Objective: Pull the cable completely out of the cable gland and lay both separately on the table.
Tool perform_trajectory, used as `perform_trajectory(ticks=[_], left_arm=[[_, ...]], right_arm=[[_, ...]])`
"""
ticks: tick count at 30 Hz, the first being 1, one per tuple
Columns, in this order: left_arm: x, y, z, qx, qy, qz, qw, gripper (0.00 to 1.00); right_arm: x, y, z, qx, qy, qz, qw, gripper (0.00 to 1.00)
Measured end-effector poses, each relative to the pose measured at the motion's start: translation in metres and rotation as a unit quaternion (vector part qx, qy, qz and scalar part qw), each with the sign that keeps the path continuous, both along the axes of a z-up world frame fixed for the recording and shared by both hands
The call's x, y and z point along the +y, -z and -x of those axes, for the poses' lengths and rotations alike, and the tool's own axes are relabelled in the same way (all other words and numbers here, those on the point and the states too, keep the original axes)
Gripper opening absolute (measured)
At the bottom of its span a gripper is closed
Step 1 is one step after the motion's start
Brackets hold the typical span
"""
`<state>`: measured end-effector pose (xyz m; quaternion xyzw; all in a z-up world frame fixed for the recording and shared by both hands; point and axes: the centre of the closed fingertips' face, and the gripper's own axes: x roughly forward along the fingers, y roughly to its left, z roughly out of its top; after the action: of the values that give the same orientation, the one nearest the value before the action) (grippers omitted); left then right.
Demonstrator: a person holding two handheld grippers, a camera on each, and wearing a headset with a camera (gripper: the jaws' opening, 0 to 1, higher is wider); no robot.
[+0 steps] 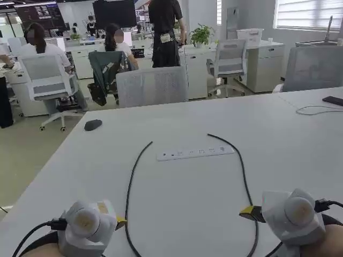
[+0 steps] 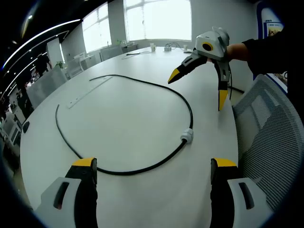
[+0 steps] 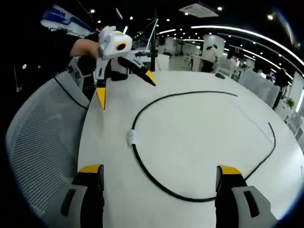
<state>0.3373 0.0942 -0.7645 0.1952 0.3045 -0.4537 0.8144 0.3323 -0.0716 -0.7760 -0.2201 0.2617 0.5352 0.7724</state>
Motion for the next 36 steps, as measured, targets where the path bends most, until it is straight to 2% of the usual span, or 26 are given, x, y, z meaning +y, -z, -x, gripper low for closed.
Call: perform_trajectory(ticks=[6, 8, 9, 14, 18, 20, 22, 31, 33, 36], left_arm=[[0.004, 0.003, 0.002, 0.006, -0.006, -0.005, 1.0000, 1.00], [0.005, 0.003, 0.001, 0.003, -0.003, -0.008, 1.0000, 1.00], [0.007, 0.000, -0.003, -0.020, 0.003, -0.017, 0.9996, 1.00], [0.008, 0.000, -0.004, -0.008, -0.009, -0.009, 0.9999, 1.00], [0.008, 0.001, -0.004, -0.006, -0.010, -0.009, 0.9999, 1.00], [0.008, 0.000, -0.005, -0.013, -0.009, -0.009, 0.9998, 1.00], [0.007, 0.000, -0.005, -0.007, -0.011, -0.006, 0.9999, 1.00], [0.009, 0.001, -0.007, -0.005, -0.015, -0.005, 0.9999, 1.00], [0.010, 0.001, -0.009, -0.009, -0.015, -0.004, 0.9998, 1.00], [0.011, 0.001, -0.009, -0.005, -0.018, -0.003, 0.9998, 1.00]], right_arm=[[-0.001, 0.001, 0.001, 0.005, 0.000, 0.001, 1.0000, 0.99], [-0.001, 0.002, 0.000, 0.004, 0.000, 0.002, 1.0000, 0.99], [-0.001, 0.002, 0.000, 0.005, 0.001, 0.001, 1.0000, 0.99], [-0.001, 0.003, 0.000, 0.005, -0.001, 0.003, 1.0000, 0.99], [-0.002, 0.005, 0.000, 0.005, -0.003, 0.006, 1.0000, 0.99], [-0.003, 0.006, 0.001, 0.004, -0.005, 0.011, 0.9999, 0.99], [-0.003, 0.007, 0.001, 0.005, -0.005, 0.012, 0.9999, 0.99], [-0.006, 0.008, 0.000, 0.010, -0.003, 0.012, 0.9999, 0.99], [-0.006, 0.009, 0.001, 0.012, -0.003, 0.012, 0.9998, 0.99], [-0.006, 0.010, 0.001, 0.013, -0.003, 0.012, 0.9998, 0.99]])
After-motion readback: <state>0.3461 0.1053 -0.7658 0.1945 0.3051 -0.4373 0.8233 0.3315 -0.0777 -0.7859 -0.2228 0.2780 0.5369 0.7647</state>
